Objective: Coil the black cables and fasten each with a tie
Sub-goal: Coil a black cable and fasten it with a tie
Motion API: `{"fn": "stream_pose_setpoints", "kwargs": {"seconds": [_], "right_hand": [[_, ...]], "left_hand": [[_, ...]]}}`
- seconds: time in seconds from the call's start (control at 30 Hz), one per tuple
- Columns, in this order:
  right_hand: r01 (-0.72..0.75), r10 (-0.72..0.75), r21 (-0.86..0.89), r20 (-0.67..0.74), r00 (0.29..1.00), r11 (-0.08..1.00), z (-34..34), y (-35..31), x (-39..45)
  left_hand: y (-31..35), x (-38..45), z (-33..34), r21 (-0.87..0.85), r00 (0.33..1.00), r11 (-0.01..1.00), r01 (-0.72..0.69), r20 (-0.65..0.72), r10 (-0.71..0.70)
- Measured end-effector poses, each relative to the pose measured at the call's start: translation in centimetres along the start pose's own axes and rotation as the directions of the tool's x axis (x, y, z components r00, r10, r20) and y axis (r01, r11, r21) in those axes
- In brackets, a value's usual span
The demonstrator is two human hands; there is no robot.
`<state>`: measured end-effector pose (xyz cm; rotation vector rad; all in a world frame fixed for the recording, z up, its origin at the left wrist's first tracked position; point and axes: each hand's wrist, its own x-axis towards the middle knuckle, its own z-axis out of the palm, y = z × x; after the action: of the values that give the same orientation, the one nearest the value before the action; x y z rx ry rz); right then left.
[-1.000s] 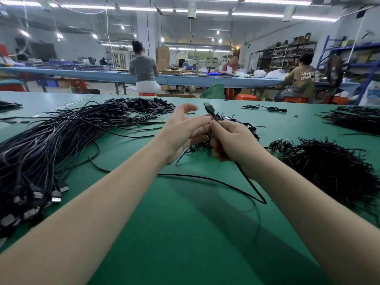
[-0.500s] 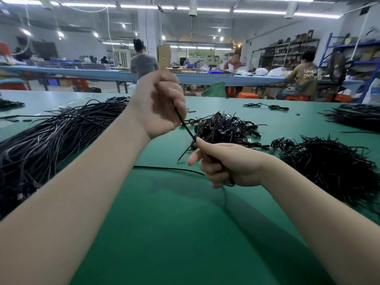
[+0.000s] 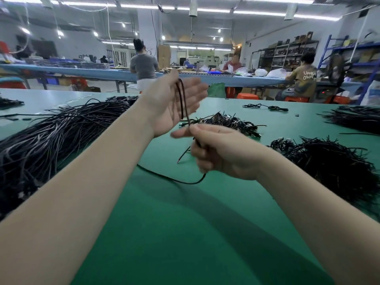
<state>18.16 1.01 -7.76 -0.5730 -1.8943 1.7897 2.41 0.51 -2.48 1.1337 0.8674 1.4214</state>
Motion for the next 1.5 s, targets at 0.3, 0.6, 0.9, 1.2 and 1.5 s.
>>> {"fn": "stream_pose_setpoints", "kwargs": {"seconds": [0.3,0.6,0.9,1.2,1.5], "right_hand": [[-0.200,0.033,-0.468,-0.341,0.939,0.861,-3.3,-0.5,-1.0],[0.091,-0.119,-0.130,-0.223,0.968,0.987,-0.8,-1.7,-0.2],[-0.179,0.017,-0.406,-0.372,0.928,0.896,-3.0,1.4,-0.2],[0.039,-0.327,-0.559,-0.426,0.843,0.828,-1.2,-1.8,0.3],[-0.123,-0.039,-0.415,-0.361,0.932,0.902,-1.8,2.3,0.4]], "left_hand": [[2.7,-2.8,-0.8,0.326,0.792,0.941,0.092,0.549,-0.268],[-0.6,-0.4,0.5,0.186,0.992,0.976,0.111,0.035,-0.119],[2.5,-2.0,-0.8,0.031,0.925,0.999,0.025,0.379,-0.035],[-2.3,0.1,0.5,0.221,0.977,0.953,0.209,-0.001,-0.214],[-1.6,-0.2,0.9,-0.105,0.999,0.994,0.040,0.021,-0.038]]}}
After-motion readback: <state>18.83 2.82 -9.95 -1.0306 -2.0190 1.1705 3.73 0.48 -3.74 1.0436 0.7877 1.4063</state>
